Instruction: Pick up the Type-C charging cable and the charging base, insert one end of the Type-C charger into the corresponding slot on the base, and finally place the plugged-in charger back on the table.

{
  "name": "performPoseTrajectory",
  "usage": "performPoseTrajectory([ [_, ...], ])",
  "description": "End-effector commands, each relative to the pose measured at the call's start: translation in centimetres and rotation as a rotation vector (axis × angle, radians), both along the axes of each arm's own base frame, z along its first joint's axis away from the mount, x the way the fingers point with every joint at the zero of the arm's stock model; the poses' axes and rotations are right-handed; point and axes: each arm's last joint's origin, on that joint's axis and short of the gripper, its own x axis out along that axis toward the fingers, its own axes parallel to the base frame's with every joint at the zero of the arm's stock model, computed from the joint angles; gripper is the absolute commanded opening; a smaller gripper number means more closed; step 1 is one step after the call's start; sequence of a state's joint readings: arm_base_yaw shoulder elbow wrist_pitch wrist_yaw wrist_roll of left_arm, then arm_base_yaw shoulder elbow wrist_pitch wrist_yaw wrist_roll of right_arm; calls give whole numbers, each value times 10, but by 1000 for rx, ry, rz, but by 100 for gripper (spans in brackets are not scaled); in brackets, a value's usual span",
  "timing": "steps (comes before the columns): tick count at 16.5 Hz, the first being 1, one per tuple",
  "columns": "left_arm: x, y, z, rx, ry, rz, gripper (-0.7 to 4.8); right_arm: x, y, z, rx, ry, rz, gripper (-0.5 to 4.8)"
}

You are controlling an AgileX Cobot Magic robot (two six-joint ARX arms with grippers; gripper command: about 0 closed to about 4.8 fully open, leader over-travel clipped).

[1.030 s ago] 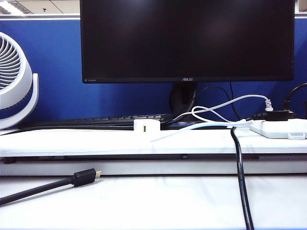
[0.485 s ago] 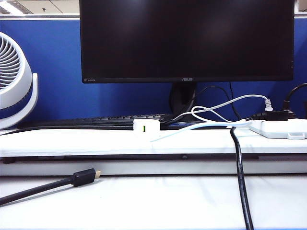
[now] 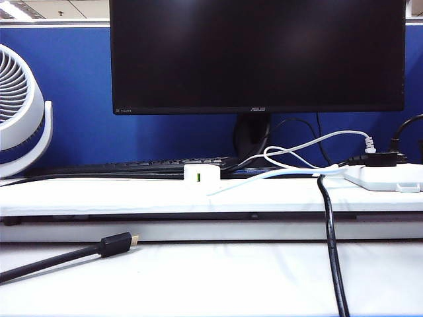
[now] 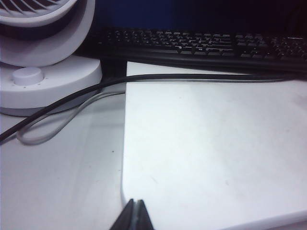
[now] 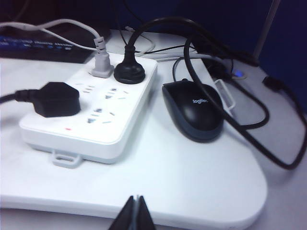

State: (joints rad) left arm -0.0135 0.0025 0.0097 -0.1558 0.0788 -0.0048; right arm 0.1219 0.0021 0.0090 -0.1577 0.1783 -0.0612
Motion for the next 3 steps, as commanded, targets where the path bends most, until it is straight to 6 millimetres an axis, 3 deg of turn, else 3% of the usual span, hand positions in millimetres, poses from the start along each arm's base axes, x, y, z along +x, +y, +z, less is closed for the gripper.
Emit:
performPoseTrajectory([
  [1, 0, 0, -1, -5, 11, -12, -4, 0, 0, -2, -24, 2, 0, -5],
  [3, 0, 0, -1, -5, 11, -12, -4, 0, 0, -2, -24, 3, 0, -5],
])
